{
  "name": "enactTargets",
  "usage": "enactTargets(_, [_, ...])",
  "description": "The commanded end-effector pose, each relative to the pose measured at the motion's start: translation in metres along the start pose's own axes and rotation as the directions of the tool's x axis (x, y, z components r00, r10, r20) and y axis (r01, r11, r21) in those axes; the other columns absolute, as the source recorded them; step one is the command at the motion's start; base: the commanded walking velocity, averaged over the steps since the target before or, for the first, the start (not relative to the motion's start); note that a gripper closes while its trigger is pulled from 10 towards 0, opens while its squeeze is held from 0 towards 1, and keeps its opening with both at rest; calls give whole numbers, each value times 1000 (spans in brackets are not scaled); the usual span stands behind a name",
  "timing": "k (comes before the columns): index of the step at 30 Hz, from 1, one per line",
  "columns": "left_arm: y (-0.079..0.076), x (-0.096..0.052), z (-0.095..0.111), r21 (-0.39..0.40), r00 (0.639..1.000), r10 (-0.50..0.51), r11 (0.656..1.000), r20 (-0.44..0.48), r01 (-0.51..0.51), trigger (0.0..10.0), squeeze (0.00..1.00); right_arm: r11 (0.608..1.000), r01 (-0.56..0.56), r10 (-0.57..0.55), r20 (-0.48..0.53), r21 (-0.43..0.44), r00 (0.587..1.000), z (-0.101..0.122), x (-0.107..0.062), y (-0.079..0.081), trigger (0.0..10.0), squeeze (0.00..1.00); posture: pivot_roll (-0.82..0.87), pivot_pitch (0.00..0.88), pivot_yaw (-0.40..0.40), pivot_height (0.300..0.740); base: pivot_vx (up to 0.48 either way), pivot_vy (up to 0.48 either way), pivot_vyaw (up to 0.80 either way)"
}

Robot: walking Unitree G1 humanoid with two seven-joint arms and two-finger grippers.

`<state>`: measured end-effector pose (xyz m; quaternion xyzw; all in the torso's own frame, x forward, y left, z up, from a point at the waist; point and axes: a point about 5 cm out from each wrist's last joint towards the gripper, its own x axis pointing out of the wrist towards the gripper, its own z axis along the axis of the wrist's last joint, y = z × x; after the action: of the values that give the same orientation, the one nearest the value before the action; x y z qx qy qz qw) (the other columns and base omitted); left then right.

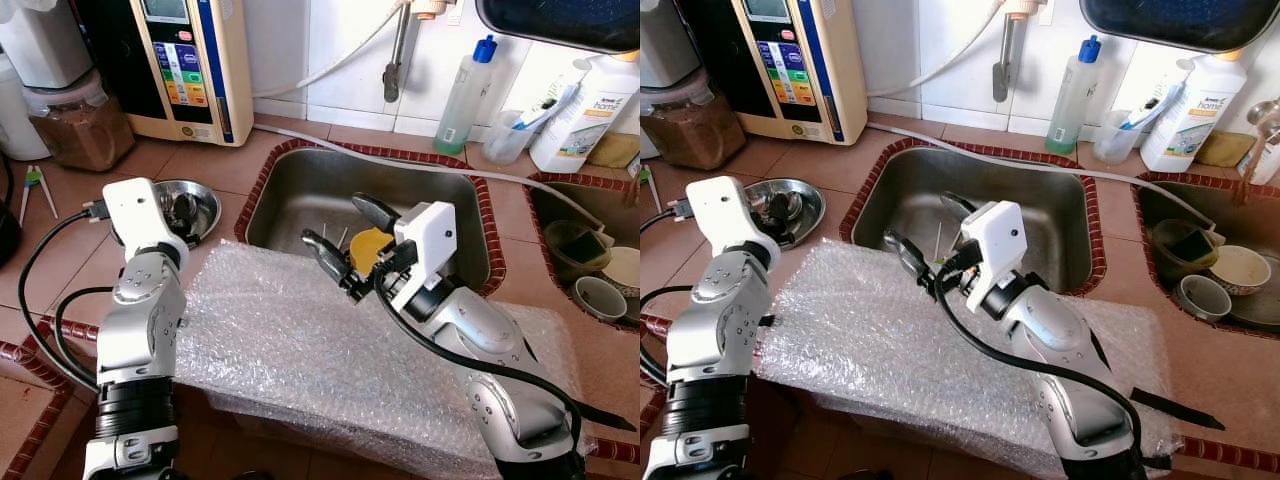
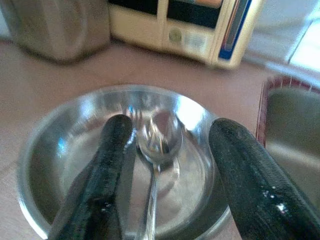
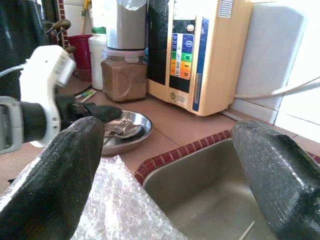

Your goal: Kitchen organization

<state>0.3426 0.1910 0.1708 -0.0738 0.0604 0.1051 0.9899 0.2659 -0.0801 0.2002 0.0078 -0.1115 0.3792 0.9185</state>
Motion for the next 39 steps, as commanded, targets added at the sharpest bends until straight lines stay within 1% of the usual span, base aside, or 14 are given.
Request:
enactTargets(1, [0, 7, -6, -11, 997, -8, 1000, -82, 7, 10000, 1000, 1000, -4, 4, 4, -10, 1000, 1, 0, 1, 10000, 0, -82, 69, 6, 740, 0, 0, 0])
enactTargets(4, [0, 11, -11, -37, 990, -9, 999, -137, 3, 10000, 1000, 1000, -6, 6, 3, -11, 1000, 1, 0, 2, 10000, 0, -85, 66, 9, 740, 0, 0, 0])
enactTargets(8, [-2, 13, -12, -56, 987, -14, 998, -158, 6, 10000, 1000, 1000, -8, 8, 2, -12, 1000, 1, 0, 2, 10000, 0, -87, 64, 12, 740, 0, 0, 0])
enactTargets(9, [-7, 17, -11, -72, 984, -29, 997, -177, 17, 10000, 0, 1000, -8, 8, 1, -15, 1000, 0, -1, 3, 10000, 0, -98, 59, 17, 740, 0, 0, 0])
enactTargets(18, [-9, 22, -16, -72, 971, -39, 997, -237, 22, 10000, 0, 1000, -6, 6, -1, -20, 1000, 0, -1, 3, 10000, 0, -101, 56, 22, 740, 0, 0, 0])
enactTargets(23, [-1, 22, -26, -48, 952, -23, 999, -305, 9, 10000, 0, 1000, -8, 8, -1, -24, 1000, 0, -2, 3, 10000, 0, -97, 60, 19, 740, 0, 0, 0])
enactTargets(24, [3, 21, -28, -33, 949, -8, 999, -315, -2, 7490, 0, 1000, -9, 9, -1, -24, 1000, 0, -2, 3, 10000, 0, -94, 62, 16, 740, 0, 0, 0])
enactTargets(25, [3, 21, -28, -33, 949, -8, 999, -315, -2, 7490, 0, 1000, -9, 9, -1, -24, 1000, 0, -2, 3, 10000, 0, -94, 62, 16, 740, 0, 0, 0])
enactTargets(26, [6, 20, -30, -33, 945, 2, 999, -328, -14, 10000, 0, 1000, -11, 11, -2, -25, 1000, 0, -1, 3, 10000, 0, -93, 62, 15, 740, 0, 0, 0])
enactTargets(34, [16, 15, -41, -22, 923, 28, 999, -383, -39, 9686, 0, 999, -15, 15, -3, -29, 1000, 0, 0, 3, 10000, 0, -86, 67, 15, 740, 0, 0, 0])
enactTargets(35, [18, 15, -42, -17, 922, 36, 999, -386, -46, 4275, 0, 999, -15, 15, -2, -29, 1000, 1, 0, 2, 10000, 0, -84, 67, 16, 740, 0, 0, 0])
enactTargets(36, [19, 14, -43, -19, 921, 39, 999, -389, -51, 2353, 0, 999, -16, 15, -1, -29, 1000, 1, 0, 3, 10000, 0, -83, 66, 16, 740, 0, 0, 0])
enactTargets(37, [20, 14, -43, -21, 919, 42, 998, -391, -54, 2353, 0, 999, -16, 16, -1, -29, 1000, 0, 1, 3, 10000, 0, -83, 66, 16, 740, 0, 0, 0])
enactTargets(39, [22, 13, -44, -23, 916, 44, 998, -398, -58, 1686, 0, 999, -16, 16, -1, -29, 1000, 0, 1, 3, 10000, 0, -83, 66, 17, 740, 0, 0, 0])
